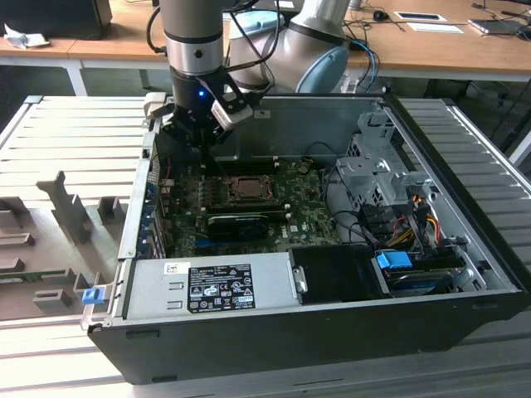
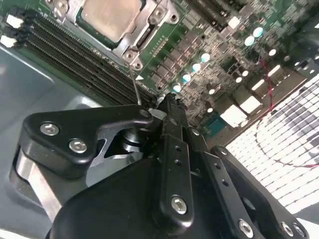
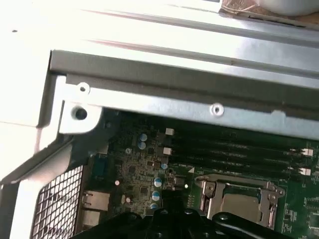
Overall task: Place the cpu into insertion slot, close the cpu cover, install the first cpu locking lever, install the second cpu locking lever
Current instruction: 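Install the first cpu locking lever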
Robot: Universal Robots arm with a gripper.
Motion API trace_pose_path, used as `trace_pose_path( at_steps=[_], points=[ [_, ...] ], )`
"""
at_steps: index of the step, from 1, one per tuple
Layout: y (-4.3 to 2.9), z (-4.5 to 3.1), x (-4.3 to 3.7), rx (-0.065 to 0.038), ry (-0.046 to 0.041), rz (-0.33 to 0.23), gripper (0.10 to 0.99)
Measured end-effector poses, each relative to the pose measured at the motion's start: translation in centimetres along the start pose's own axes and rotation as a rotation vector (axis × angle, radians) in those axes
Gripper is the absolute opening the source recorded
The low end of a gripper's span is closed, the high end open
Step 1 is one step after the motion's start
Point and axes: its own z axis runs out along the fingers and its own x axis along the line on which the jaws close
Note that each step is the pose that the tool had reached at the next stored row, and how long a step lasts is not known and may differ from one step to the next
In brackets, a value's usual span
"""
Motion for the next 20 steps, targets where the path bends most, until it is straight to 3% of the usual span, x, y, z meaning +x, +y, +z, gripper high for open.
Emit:
trace_pose_path(
  at_steps=[2,5,20],
  points=[
    [0.51,0.09,-0.06,0.000,0.0001,0.000,0.106],
    [0.68,0.12,-0.17,0.000,0.0002,0.000,0.106],
    [0.39,0.16,-2.22,0.000,0.0002,0.000,0.106]
  ],
)
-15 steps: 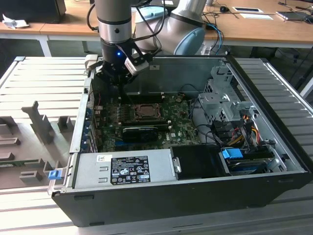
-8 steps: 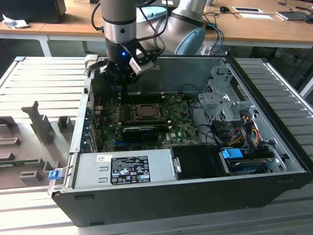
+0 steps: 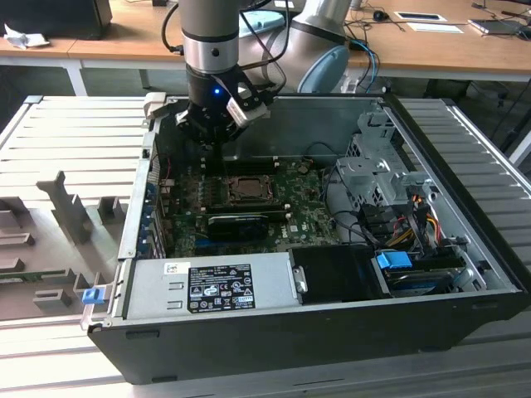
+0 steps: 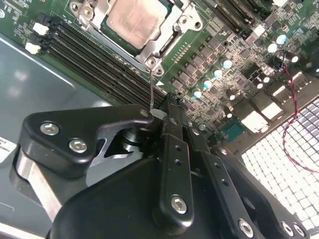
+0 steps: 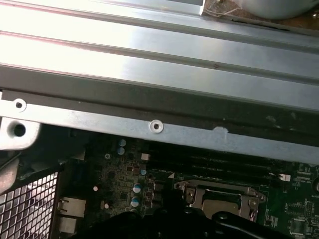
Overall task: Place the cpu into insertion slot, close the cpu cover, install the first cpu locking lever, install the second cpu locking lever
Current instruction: 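Install the first cpu locking lever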
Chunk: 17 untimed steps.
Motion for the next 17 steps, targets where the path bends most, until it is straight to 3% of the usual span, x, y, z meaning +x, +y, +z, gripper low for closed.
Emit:
trace_pose_path(
  at_steps=[17],
  points=[
    [-0.17,0.09,-1.16,0.000,-0.0001,0.000,0.106]
  ],
)
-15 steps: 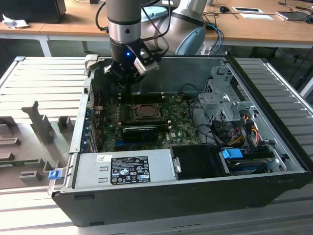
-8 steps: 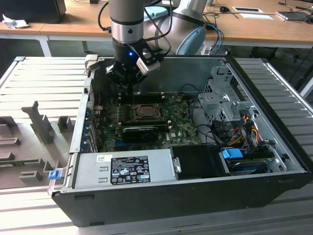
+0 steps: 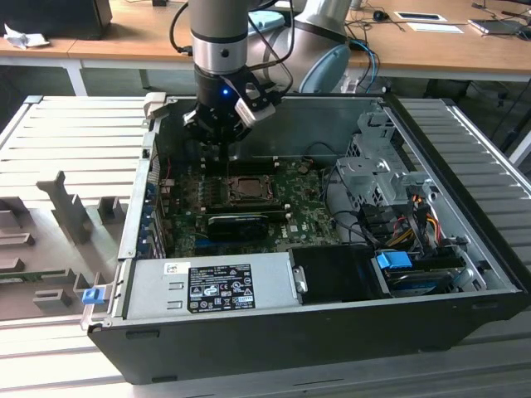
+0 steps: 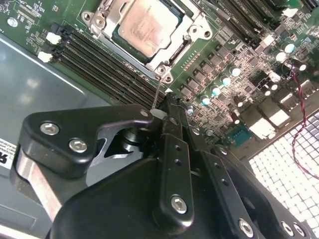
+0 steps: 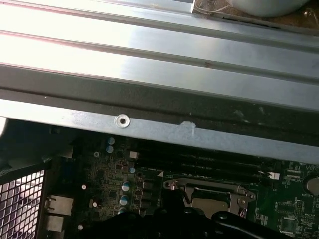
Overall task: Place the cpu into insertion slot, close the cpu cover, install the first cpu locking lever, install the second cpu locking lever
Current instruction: 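Install the first cpu locking lever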
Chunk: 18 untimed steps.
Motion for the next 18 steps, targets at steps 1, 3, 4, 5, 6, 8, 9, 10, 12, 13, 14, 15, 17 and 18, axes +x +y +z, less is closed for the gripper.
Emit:
trace_pose_path(
  at_steps=[1,3,4,5,6,8,9,10,12,13,14,15,17,18],
  points=[
    [0.00,0.00,-0.04,0.000,0.0000,0.000,0.106],
    [-0.02,0.00,-0.13,0.000,0.0000,0.000,0.106],
    [-0.03,0.01,-0.19,0.000,0.0000,0.000,0.106],
    [-0.04,0.01,-0.26,0.000,0.0001,0.000,0.106],
    [-0.04,0.01,-0.29,0.000,0.0000,0.000,0.106],
    [-0.06,0.01,-0.38,0.000,0.0000,0.000,0.106],
    [-0.06,0.01,-0.42,0.000,0.0000,0.000,0.106],
    [-0.07,0.02,-0.47,0.000,0.0000,0.000,0.106],
    [-0.09,0.01,-0.58,0.000,0.0001,0.000,0.106],
    [-0.09,0.02,-0.64,0.000,0.0000,0.000,0.106],
    [-0.10,0.02,-0.71,0.000,0.0000,0.000,0.106],
    [-0.11,0.03,-0.79,0.000,0.0000,0.000,0.106],
    [-0.18,0.06,-1.22,0.000,0.0000,0.000,0.106],
    [-0.22,0.10,-1.50,0.000,-0.0001,0.000,0.106]
  ],
)
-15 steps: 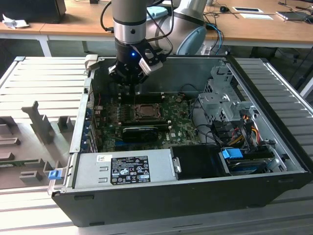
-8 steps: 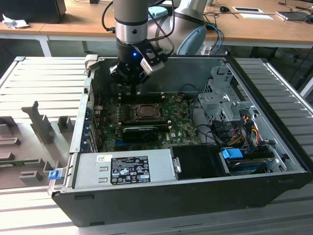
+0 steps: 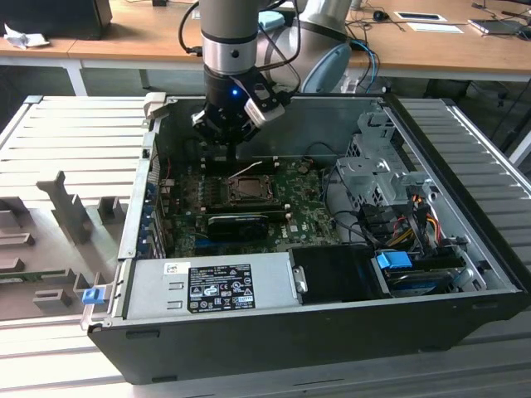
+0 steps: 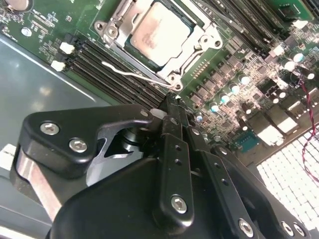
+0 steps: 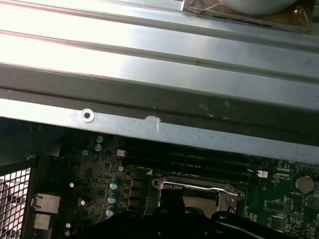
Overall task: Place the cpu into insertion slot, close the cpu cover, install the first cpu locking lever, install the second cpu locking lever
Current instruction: 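Install the first cpu locking lever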
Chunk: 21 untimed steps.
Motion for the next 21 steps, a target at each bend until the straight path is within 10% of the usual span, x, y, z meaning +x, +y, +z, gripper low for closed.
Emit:
trace_pose_path(
  at_steps=[2,4,6,21],
  points=[
    [-0.06,0.05,-0.27,-0.005,-0.0008,0.001,0.106],
    [-0.13,0.14,-0.49,-0.046,-0.0070,0.003,0.106],
    [-0.15,0.32,-0.54,-0.062,-0.0103,0.018,0.106],
    [-0.52,2.85,-2.34,-0.068,-0.0147,0.066,0.106]
  ],
)
